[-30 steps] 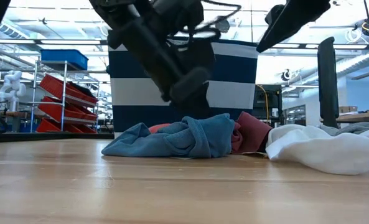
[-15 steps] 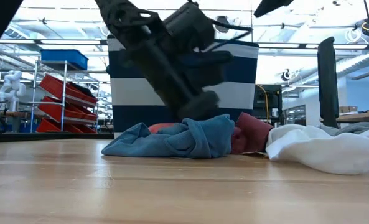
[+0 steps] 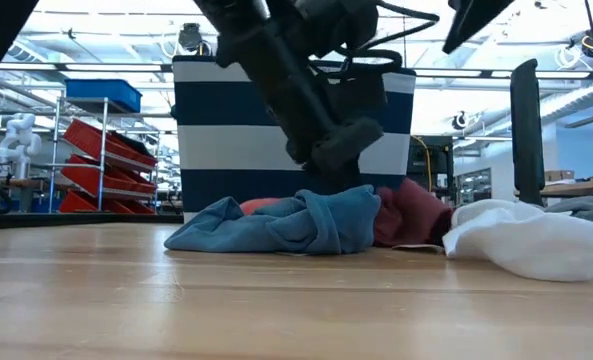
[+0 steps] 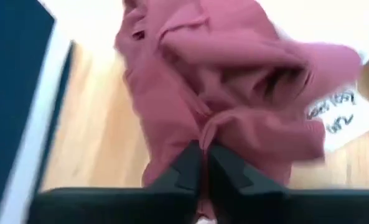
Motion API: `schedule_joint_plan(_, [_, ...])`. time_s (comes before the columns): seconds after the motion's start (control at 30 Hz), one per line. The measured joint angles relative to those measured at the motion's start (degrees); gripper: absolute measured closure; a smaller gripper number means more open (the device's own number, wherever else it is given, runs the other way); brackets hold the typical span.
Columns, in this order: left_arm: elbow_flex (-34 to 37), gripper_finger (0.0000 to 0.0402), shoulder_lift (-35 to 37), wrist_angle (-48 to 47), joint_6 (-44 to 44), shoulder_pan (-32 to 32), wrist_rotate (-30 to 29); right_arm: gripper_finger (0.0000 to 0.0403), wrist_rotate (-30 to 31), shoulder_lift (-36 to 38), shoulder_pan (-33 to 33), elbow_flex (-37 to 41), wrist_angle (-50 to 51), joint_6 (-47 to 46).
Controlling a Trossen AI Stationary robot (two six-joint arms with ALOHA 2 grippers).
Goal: Sort clothes
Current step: Put the red underwear into the blue laundry organizer
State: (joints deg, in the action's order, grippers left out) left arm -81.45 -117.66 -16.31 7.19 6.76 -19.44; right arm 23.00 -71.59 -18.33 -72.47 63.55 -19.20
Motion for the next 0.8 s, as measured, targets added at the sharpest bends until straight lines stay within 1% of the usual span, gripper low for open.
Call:
schedule_joint_plan(0.03, [-0.28,0.0384,0.89,-2.24,-0.02,-0.03,-0.03,0.0145,0.07,0.42,0.04,0.00,1.27,-1.58])
schedule_joint_plan(0.07, [-0.66,0.0387,1.69,-3.44,-0.06,-0.03,-0.29,0.0145,0.27,0.94,0.03,0.00,2.18,-3.04])
schedule_joint_plan(0.2, [-1.03,0.0394,6.48,-6.26,-0.51,0.03,-1.33,0.0145,1.59,3.02,-0.70,0.00,5.56,-8.91])
schedule_joint_plan(0.3, [-0.99,0.0396,11.23,-7.04,-1.76,0.06,-1.76,0.0145,3.73,4.26,-1.96,0.00,6.91,-12.77])
schedule_joint_plan(0.4, [-1.03,0.0397,16.86,-6.20,-2.04,0.32,-2.10,0.0145,5.68,5.05,-3.60,0.15,6.65,-13.15])
schedule_joint_plan(0.47, [-1.05,0.0397,20.45,-5.91,-2.03,0.45,-2.09,0.0145,6.99,5.53,-4.66,1.00,4.53,-11.67])
schedule_joint_plan(0.57, [-1.05,0.0398,24.95,-4.13,-1.70,0.86,-1.99,0.0145,10.77,5.64,-5.69,2.78,-3.51,-4.25])
schedule_joint_plan(0.63, [-1.07,0.0398,27.27,-2.73,-1.70,1.25,-1.95,0.0145,12.75,5.66,-5.80,4.48,-11.99,2.15])
schedule_joint_plan(0.73, [-1.05,0.0398,28.45,-1.76,-1.64,1.83,-1.57,0.0145,13.19,5.46,-5.54,6.75,-25.97,11.80])
schedule_joint_plan(0.8, [-1.03,0.0399,28.47,-2.12,-1.63,2.29,-1.07,0.0145,13.22,5.13,-5.29,7.55,-33.92,16.61])
